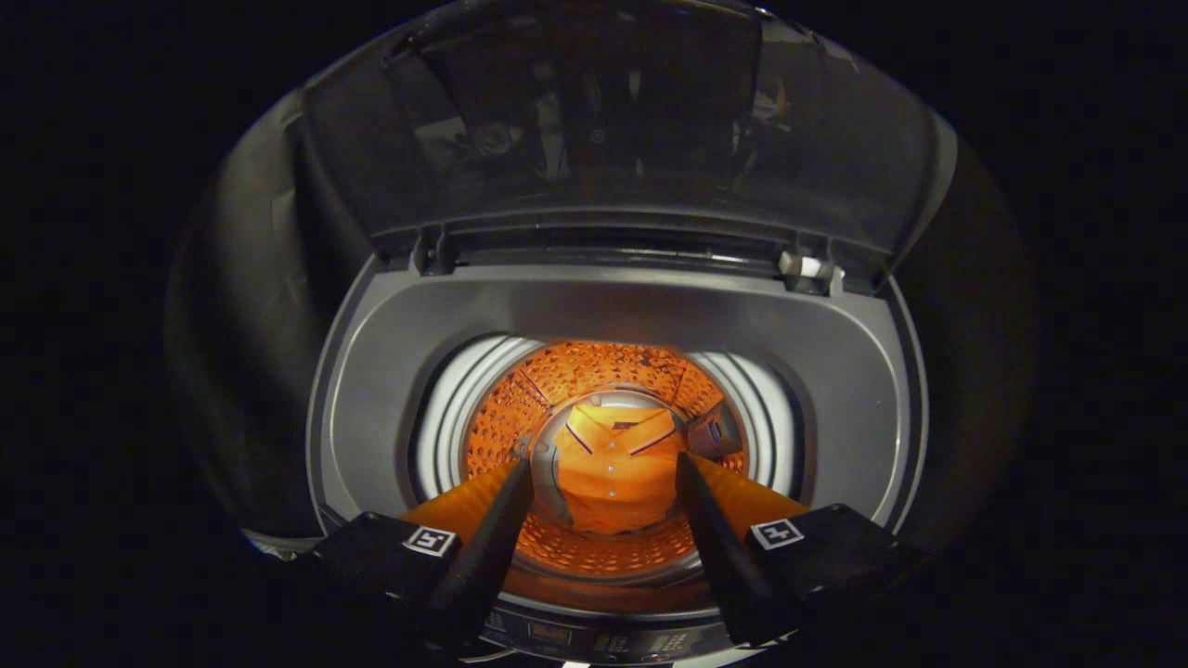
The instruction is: Put the clothes into the washing machine and then close the washing machine lid.
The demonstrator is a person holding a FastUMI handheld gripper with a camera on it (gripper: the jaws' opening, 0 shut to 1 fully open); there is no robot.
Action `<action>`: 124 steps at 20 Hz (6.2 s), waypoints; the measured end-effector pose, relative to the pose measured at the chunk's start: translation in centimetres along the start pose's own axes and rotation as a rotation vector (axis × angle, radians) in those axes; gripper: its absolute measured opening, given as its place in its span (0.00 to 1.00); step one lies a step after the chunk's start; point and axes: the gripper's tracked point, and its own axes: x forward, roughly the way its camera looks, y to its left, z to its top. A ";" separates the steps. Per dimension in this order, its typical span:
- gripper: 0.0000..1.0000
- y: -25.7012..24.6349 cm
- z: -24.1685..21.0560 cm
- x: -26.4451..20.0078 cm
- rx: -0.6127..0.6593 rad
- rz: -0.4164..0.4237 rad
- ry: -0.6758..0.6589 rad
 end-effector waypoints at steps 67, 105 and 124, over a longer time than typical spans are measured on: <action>0.99 3.2 18.8 -19.9 -0.043 -0.005 -0.624; 0.98 -0.9 17.2 -32.5 0.022 0.021 -0.708; 0.98 -21.2 12.3 -59.5 0.037 -0.216 -1.014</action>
